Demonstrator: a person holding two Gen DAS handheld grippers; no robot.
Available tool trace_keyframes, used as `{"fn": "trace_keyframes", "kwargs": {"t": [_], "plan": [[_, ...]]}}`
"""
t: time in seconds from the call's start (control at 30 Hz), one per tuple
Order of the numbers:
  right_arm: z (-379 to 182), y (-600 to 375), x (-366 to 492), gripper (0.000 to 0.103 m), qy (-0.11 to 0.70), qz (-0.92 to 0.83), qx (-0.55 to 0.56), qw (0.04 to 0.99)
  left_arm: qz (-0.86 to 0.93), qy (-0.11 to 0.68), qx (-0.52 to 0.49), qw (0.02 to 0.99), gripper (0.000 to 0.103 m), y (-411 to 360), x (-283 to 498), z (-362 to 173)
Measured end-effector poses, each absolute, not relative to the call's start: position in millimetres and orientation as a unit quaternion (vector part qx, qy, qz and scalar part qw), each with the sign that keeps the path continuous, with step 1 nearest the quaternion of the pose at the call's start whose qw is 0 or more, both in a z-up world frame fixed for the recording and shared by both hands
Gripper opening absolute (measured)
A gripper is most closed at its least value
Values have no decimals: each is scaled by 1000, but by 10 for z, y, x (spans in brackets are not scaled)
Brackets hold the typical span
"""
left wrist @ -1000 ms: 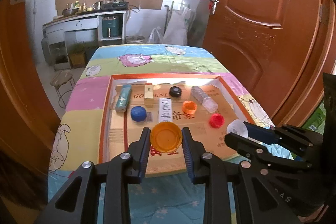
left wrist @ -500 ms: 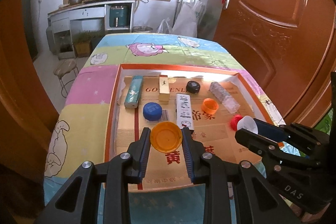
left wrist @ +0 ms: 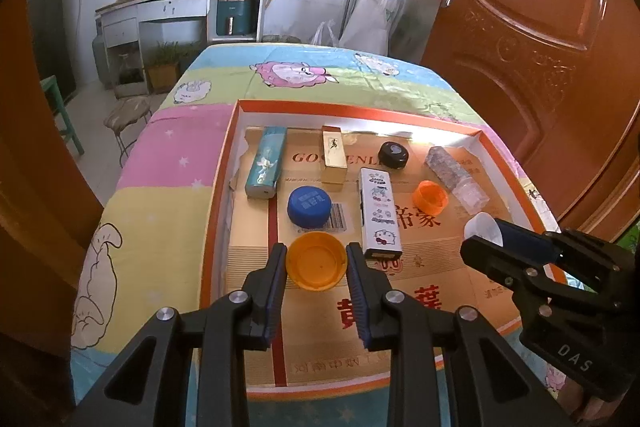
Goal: Organize rigid objects
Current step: 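Lower and open both tools to release the white and yellow-orange caps in the tray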
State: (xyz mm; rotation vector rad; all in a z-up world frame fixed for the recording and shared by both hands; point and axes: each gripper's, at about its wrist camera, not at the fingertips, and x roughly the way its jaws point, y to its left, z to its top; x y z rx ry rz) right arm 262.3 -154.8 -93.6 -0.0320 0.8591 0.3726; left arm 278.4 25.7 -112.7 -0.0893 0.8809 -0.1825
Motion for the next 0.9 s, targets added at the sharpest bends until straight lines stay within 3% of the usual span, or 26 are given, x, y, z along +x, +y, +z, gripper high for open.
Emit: {"fn": "trace_keyframes", "kwargs": {"t": [0.9], "plan": [[-1093, -1495, 2792, 31, 426, 186, -15, 885, -67, 438, -36, 896, 30, 320, 2968, -1234]]}}
